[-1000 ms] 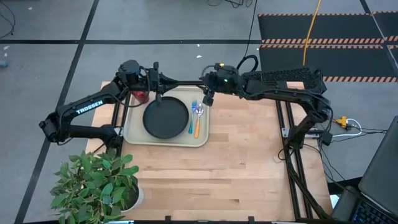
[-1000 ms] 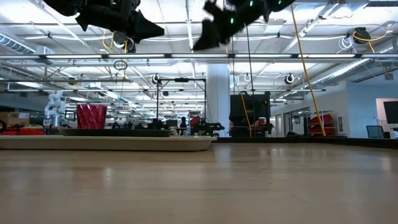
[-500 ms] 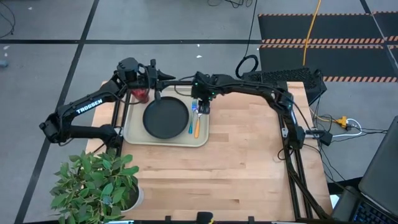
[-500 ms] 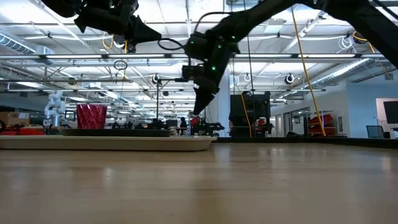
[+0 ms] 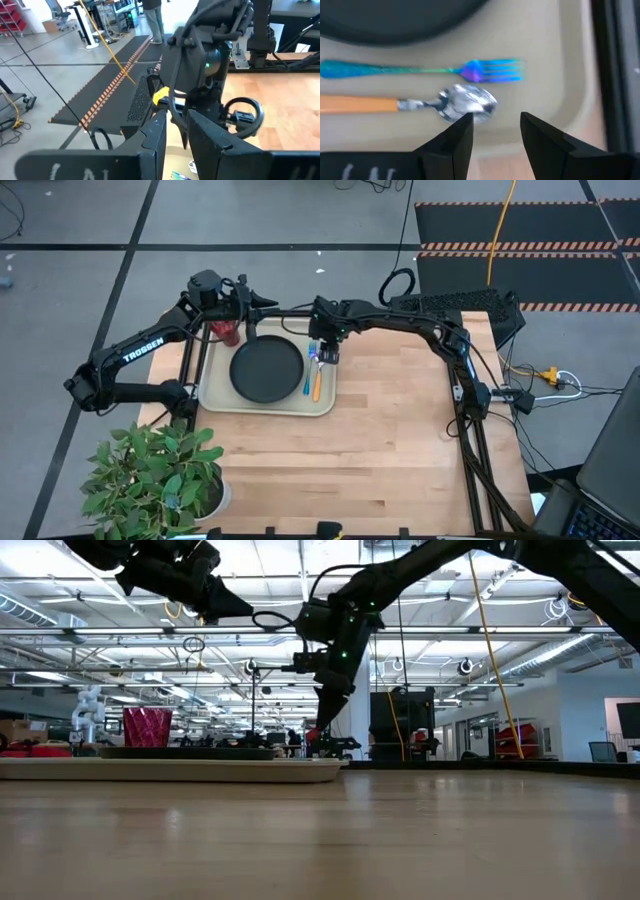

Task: Pick and place plate/cup/fork/spoon on tray
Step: Put the orange spoon on the right side of the blue fork

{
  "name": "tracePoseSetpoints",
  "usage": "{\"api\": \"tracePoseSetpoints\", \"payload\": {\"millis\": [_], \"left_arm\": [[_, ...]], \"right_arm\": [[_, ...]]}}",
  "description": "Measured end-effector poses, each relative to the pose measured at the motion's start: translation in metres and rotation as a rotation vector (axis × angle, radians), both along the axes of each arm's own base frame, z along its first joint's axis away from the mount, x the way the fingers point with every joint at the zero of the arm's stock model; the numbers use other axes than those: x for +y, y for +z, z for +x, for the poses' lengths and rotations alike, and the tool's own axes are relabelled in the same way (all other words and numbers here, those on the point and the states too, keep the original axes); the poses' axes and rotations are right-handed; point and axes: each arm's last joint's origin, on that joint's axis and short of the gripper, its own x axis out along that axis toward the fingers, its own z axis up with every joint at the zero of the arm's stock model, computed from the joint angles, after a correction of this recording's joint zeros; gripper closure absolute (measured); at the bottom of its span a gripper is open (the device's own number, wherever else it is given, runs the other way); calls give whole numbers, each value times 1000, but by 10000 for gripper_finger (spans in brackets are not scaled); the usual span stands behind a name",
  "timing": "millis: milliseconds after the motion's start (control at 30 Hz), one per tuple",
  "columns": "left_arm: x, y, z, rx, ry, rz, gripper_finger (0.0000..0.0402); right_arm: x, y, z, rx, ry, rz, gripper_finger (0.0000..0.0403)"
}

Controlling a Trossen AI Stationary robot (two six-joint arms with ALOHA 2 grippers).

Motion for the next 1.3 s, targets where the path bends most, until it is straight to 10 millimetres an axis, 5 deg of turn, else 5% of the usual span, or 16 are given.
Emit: {"api": "tracePoseSetpoints", "payload": {"millis": [367,1300], "left_arm": [[0,0,0,-1,0,1,321],[0,-1,0,6,8,-4,321]], "right_arm": [[4,-26,0,-37,8,-15,246],[18,-38,2,53,-40,-209,246]]}}
